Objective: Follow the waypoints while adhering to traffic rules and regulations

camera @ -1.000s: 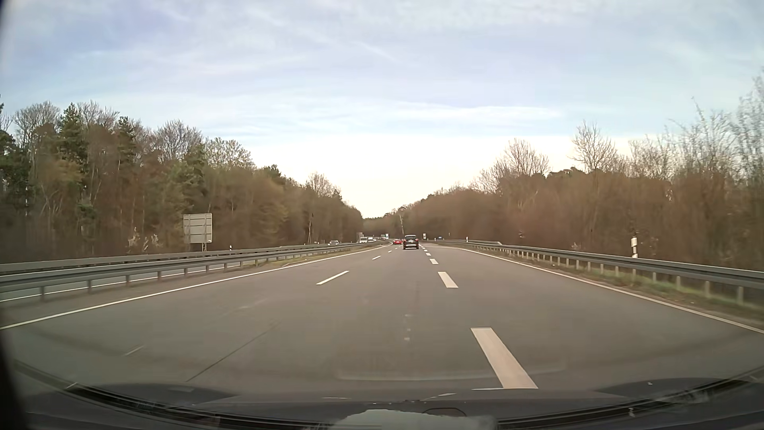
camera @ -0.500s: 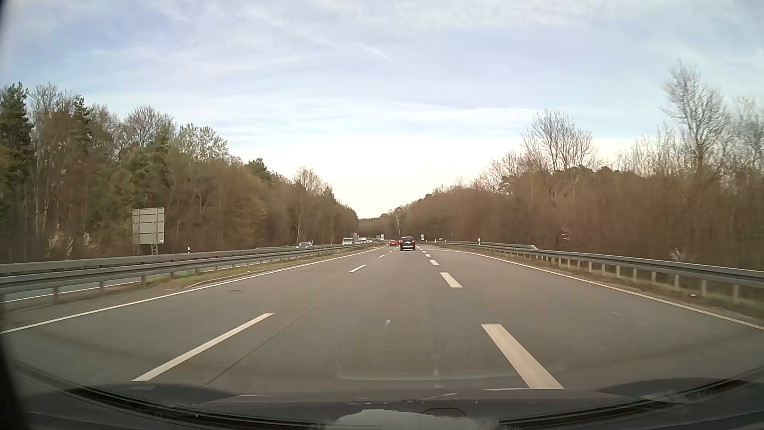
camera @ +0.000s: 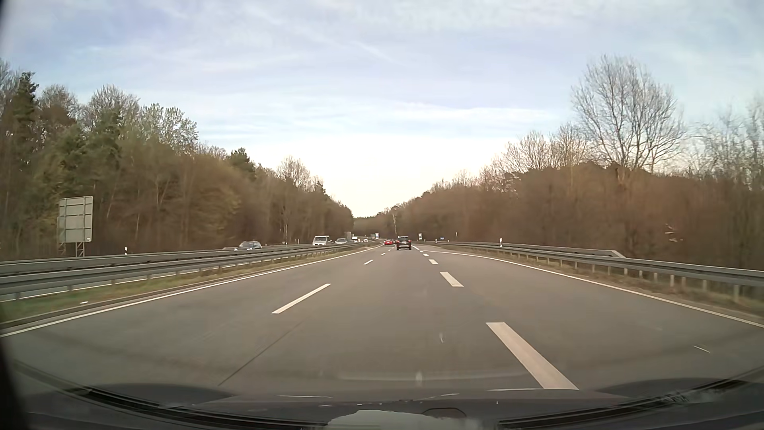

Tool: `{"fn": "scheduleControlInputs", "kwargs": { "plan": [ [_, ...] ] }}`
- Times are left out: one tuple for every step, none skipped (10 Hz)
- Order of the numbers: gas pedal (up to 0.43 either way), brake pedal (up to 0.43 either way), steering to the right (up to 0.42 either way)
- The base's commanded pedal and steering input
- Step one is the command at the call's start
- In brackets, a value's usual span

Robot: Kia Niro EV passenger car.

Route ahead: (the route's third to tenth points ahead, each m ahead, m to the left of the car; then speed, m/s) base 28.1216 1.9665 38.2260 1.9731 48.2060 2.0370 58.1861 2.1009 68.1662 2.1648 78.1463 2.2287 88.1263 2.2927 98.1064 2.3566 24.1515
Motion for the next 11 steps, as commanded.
{"fn": "scheduleControlInputs", "kwargs": {
  "plan": [
    [0.378,0.0,0.002],
    [0.378,0.0,0.002],
    [0.378,0.0,0.001],
    [0.378,0.0,0.001],
    [0.378,0.0,0.001],
    [0.378,0.0,0.001],
    [0.378,0.0,0.001],
    [0.378,0.0,0.0],
    [0.378,0.0,0.0],
    [0.378,0.0,-0.001],
    [0.378,0.0,-0.001]
  ]
}}
